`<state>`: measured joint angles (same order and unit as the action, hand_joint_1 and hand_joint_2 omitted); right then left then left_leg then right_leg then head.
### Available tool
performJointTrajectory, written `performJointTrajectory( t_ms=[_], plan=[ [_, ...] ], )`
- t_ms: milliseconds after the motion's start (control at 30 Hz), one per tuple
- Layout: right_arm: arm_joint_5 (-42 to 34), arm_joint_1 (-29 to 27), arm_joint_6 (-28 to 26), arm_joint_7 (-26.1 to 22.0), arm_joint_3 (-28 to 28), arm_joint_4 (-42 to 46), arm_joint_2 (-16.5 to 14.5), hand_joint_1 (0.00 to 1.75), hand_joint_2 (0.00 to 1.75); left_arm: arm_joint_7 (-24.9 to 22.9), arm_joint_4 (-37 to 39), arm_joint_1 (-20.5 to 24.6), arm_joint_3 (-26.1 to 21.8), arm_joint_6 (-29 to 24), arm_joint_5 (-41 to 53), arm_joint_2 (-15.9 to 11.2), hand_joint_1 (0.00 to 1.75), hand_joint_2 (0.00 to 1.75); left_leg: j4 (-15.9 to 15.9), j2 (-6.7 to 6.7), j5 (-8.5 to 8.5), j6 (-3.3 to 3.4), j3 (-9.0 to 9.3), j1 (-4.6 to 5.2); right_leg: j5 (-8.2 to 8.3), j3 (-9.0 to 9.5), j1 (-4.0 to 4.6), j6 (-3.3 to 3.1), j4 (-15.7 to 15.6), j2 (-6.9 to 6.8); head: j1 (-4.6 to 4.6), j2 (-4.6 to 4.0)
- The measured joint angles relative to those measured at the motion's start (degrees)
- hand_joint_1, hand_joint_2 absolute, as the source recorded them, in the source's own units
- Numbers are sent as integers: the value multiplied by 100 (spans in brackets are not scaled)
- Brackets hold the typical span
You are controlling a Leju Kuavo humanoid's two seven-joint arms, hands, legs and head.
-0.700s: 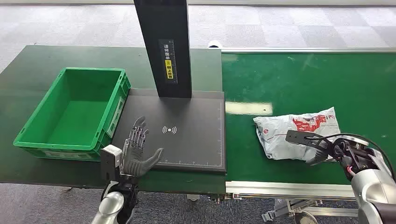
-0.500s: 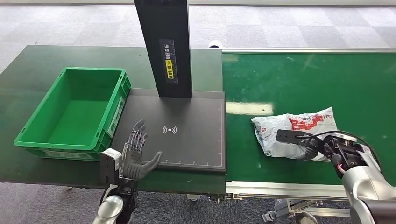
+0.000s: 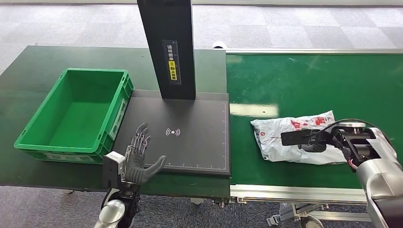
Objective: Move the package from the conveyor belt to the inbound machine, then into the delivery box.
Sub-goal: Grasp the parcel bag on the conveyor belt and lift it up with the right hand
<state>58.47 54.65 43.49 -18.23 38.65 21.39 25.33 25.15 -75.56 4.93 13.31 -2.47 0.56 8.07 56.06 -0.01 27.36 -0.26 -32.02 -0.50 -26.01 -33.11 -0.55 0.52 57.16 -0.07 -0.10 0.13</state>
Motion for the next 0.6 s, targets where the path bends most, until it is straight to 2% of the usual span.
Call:
performJointTrajectory(
  t_ms=[67, 133, 333, 500, 600],
  plan=[
    [-214, -3, -256, 88, 37, 30, -3, 72, 175, -1, -17, -16, -2, -3, -2, -1, 0, 175, -1, 2, 0, 0, -1, 0, 0, 0, 1, 0, 1, 1, 0, 0],
    [-503, -2, -674, 262, 51, 40, -61, 0, 175, -1, -91, -71, -17, -8, -15, -7, 0, 175, -2, 6, 0, 0, 0, -2, 0, 0, 2, 0, 2, 5, -1, 0],
    [-1270, -39, -2614, 875, -98, 40, -441, 0, 175, 7, -564, -499, -156, -50, -132, -54, 0, 175, -2, 7, 0, -1, 1, -5, -2, -3, 5, -1, 2, 6, -1, 0],
    [-1372, -239, -3617, 918, -262, 40, -741, 0, 175, 47, -812, -737, -236, -48, -208, -104, 0, 175, -3, 1, 0, -1, -3, -5, -3, -3, 5, 0, 2, 1, 1, 0],
    [-1009, -358, -3999, 1318, -232, 29, -891, 0, 175, 94, -838, -768, -269, -50, -234, -124, 0, 175, -2, 2, 0, -1, -3, -4, -3, -2, 4, -1, 1, 1, 1, 0]
  ],
)
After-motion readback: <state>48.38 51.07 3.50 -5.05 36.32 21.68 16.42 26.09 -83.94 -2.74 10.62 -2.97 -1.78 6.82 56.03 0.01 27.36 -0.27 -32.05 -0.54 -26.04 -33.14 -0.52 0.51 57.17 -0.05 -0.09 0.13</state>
